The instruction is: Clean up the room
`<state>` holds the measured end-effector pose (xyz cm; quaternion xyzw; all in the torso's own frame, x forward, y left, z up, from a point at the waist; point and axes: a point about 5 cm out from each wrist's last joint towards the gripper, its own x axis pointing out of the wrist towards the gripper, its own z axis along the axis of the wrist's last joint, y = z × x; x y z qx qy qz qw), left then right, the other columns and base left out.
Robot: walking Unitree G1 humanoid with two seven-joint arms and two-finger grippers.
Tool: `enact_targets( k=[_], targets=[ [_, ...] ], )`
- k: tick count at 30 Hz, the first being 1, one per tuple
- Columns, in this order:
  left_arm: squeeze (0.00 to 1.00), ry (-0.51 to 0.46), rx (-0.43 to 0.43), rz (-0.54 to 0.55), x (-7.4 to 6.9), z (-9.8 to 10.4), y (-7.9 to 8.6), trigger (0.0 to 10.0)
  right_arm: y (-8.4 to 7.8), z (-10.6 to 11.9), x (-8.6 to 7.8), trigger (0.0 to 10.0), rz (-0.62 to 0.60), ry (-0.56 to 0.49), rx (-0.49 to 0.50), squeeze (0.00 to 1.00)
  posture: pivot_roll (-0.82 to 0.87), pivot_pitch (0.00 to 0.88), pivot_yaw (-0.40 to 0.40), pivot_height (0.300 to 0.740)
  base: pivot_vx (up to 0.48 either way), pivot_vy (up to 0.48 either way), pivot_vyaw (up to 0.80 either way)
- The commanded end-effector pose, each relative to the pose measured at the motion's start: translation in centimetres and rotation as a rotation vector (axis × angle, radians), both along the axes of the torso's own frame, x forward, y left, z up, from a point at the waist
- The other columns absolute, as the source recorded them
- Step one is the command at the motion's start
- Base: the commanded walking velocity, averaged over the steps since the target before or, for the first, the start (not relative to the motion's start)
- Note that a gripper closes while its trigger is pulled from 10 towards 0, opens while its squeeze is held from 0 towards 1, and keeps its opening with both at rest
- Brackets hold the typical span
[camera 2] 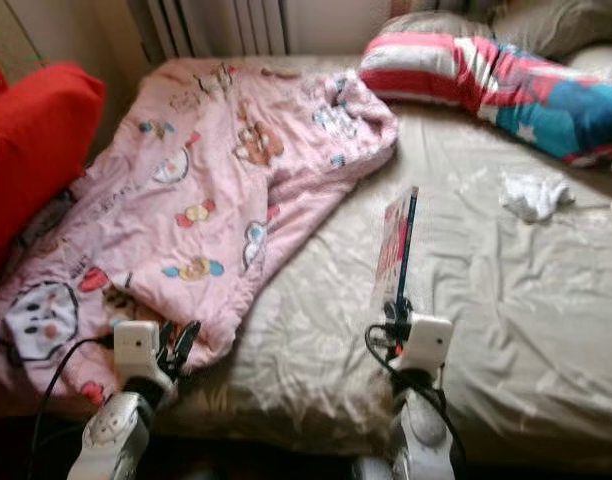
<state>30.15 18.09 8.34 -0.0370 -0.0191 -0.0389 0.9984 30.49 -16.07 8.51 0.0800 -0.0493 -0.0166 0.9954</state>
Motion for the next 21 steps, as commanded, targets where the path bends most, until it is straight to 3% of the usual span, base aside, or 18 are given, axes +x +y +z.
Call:
enact_targets(
  k=[1, 21],
  targets=[
    [0.0, 0.029, -0.01, 0.017, -0.3, -0.8, 0.4, 10.0, 0.3, 1.0, 0.1, 10.0, 0.01, -0.055, -0.002, 0.0, -0.04, 0.161, 0.024, 0.74, 0.0, 0.0, 0.0],
    [0.0, 0.03, -0.005, 0.017, -0.5, -1.0, 0.5, 10.0, 0.4, 0.0, 0.3, 10.0, -0.009, 0.021, 0.0, 0.0, -0.03, 0.192, 0.018, 0.74, 0.0, 0.0, 0.0]
  ],
)
